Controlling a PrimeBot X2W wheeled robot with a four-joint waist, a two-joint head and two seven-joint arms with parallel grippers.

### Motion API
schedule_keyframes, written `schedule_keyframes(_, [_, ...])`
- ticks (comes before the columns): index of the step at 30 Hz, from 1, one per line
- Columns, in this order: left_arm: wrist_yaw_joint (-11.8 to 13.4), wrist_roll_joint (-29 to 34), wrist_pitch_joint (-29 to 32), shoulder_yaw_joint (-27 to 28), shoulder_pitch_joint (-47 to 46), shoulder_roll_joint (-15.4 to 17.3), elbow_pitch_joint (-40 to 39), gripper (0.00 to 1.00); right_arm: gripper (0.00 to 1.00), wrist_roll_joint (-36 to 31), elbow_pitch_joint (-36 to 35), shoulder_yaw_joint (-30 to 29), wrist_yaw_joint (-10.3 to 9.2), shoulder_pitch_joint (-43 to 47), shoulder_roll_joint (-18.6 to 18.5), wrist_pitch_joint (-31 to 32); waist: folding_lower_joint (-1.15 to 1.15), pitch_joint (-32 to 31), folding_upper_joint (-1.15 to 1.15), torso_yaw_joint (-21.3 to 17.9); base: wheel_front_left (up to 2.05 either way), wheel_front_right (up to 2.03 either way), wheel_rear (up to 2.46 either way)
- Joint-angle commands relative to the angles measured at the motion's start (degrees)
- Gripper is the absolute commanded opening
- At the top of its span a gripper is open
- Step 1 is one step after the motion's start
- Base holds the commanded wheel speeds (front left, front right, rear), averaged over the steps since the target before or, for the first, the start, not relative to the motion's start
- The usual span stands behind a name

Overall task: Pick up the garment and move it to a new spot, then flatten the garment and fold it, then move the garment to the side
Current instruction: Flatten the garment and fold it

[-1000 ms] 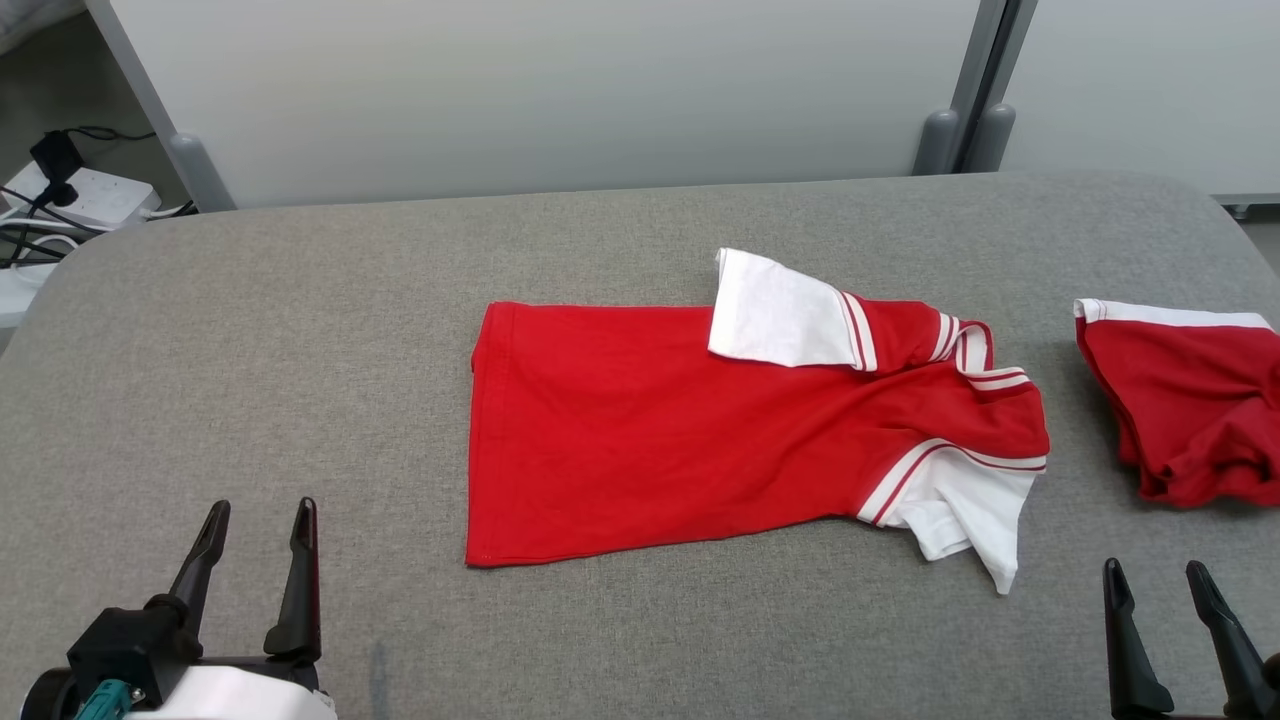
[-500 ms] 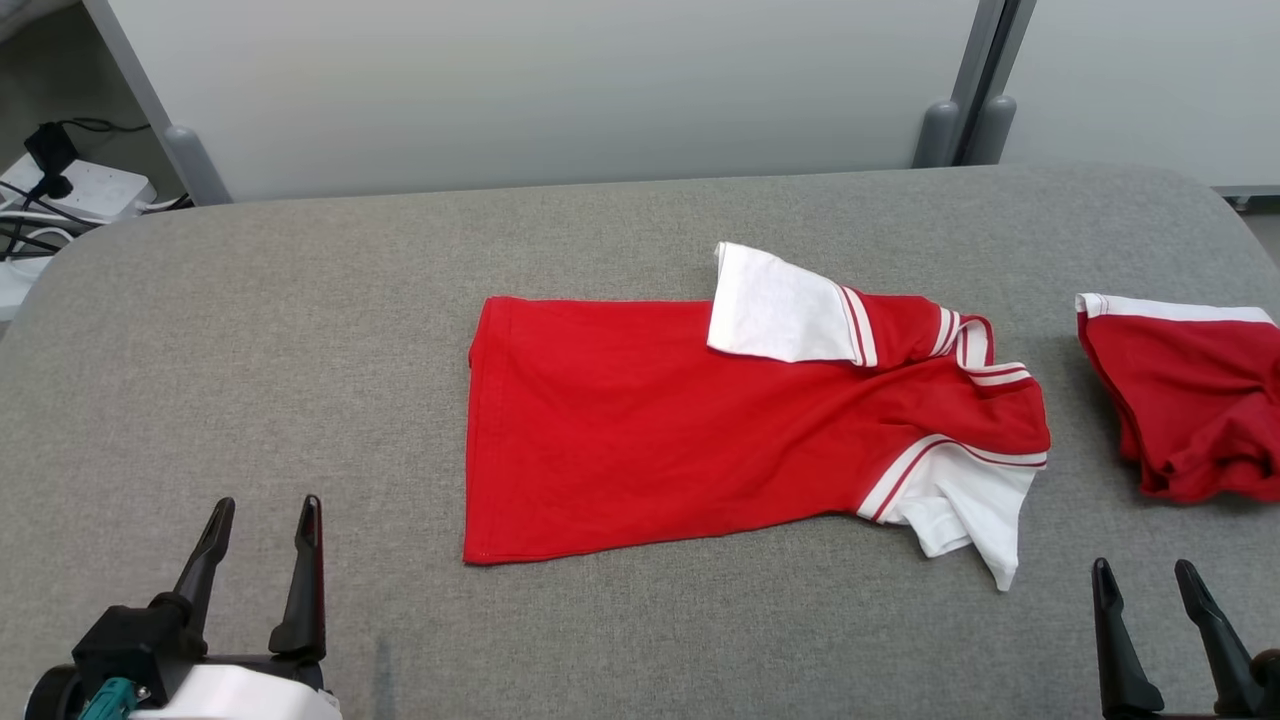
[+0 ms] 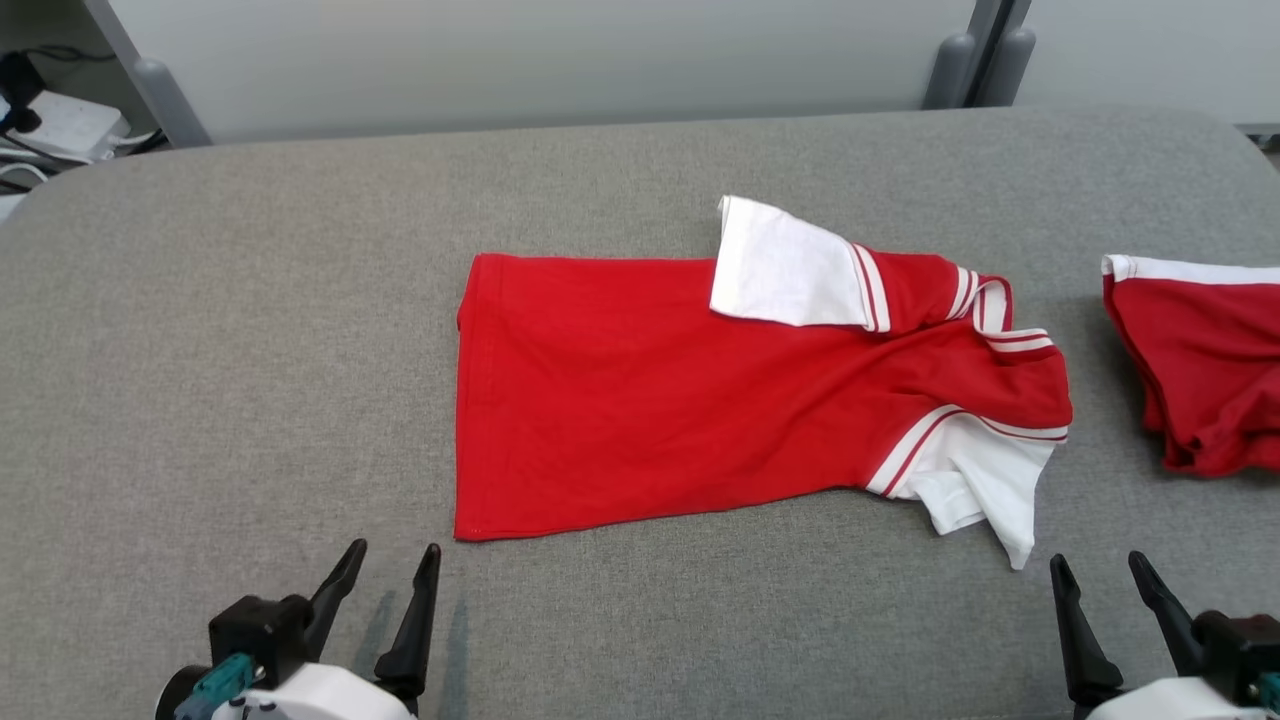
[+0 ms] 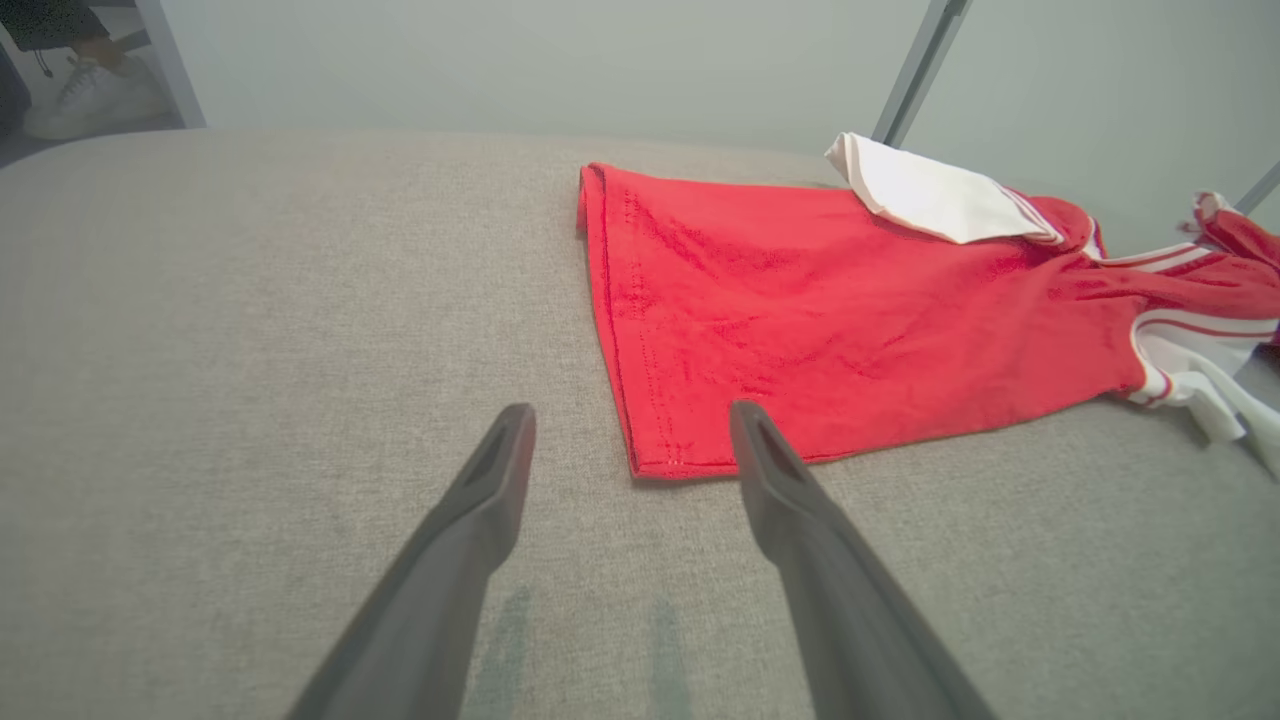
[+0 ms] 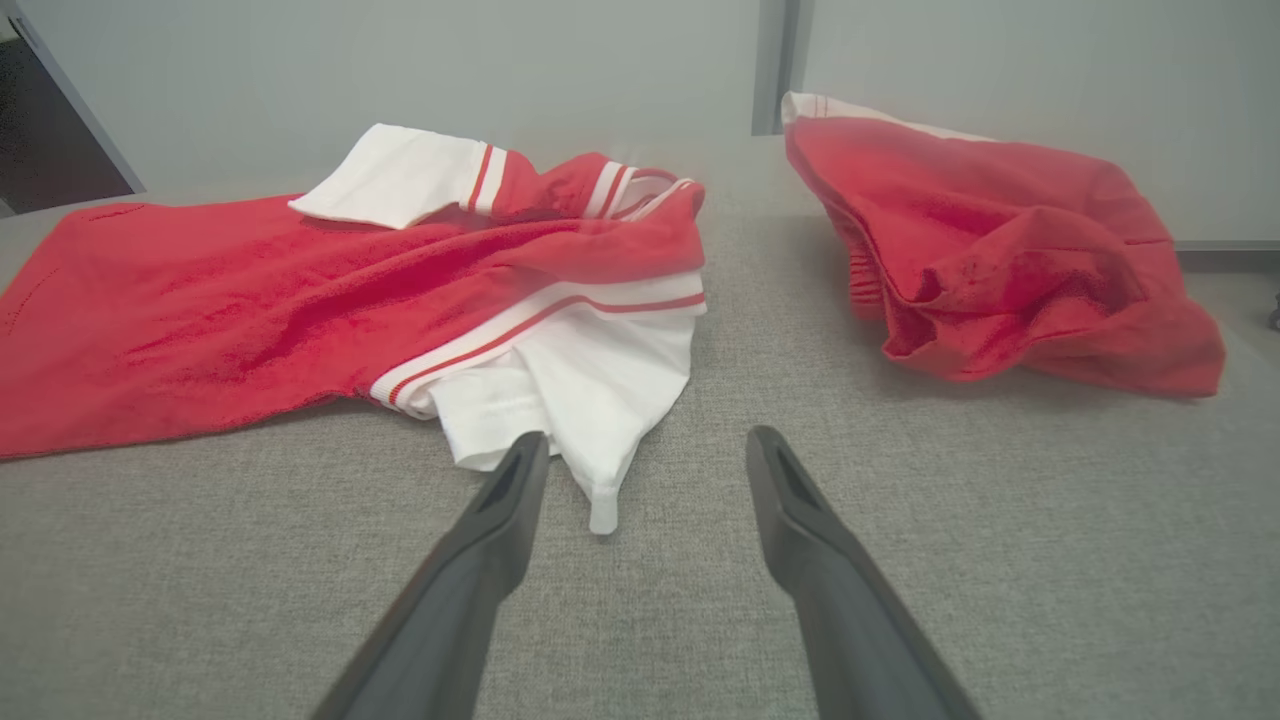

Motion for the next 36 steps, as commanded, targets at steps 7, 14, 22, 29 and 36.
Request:
schedule_keyframes(7, [-3.84, -1.85, 1.97, 0.04, -9.13, -0.64, 6.53, 1.0, 1.0, -1.17, 3.27, 3.57, 0.08, -6.33, -2.65, 0.51, 0.0, 4.18, 0.0, 0.55, 0.0, 0.0, 0.0])
schedule_keyframes(14, [-6.52, -3.15, 2.75, -1.03, -13.51, -1.8, 11.85, 1.0, 1.0, -0.85, 6.47, 5.38, 0.08, -9.08, -3.17, -0.27, 0.0, 6.58, 0.0, 0.35, 0.0, 0.0, 0.0])
schedule_keyframes(22, [-7.57, -3.49, 3.14, -1.72, -16.16, -2.28, 15.5, 1.0, 0.89, -0.51, 8.82, 5.51, 0.08, -10.22, -3.17, -0.86, 0.0, 7.43, 0.0, 0.19, 0.0, 0.0, 0.0])
schedule_keyframes(29, [-8.59, -4.3, 3.73, -2.18, -18.27, -2.8, 18.56, 0.99, 0.31, -0.32, 10.61, 6.67, 0.08, -12.03, -3.03, -1.13, 0.0, 7.89, 0.0, -0.4, 0.0, 0.0, 0.0])
schedule_keyframes(36, [-9.94, -5.61, 4.68, -3.33, -17.54, -3.38, 19.15, 0.0, 0.0, 1.29, 10.56, 6.29, 0.08, -10.52, -3.29, -1.59, 0.0, 7.89, 0.0, -0.48, 0.0, 0.0, 0.0])
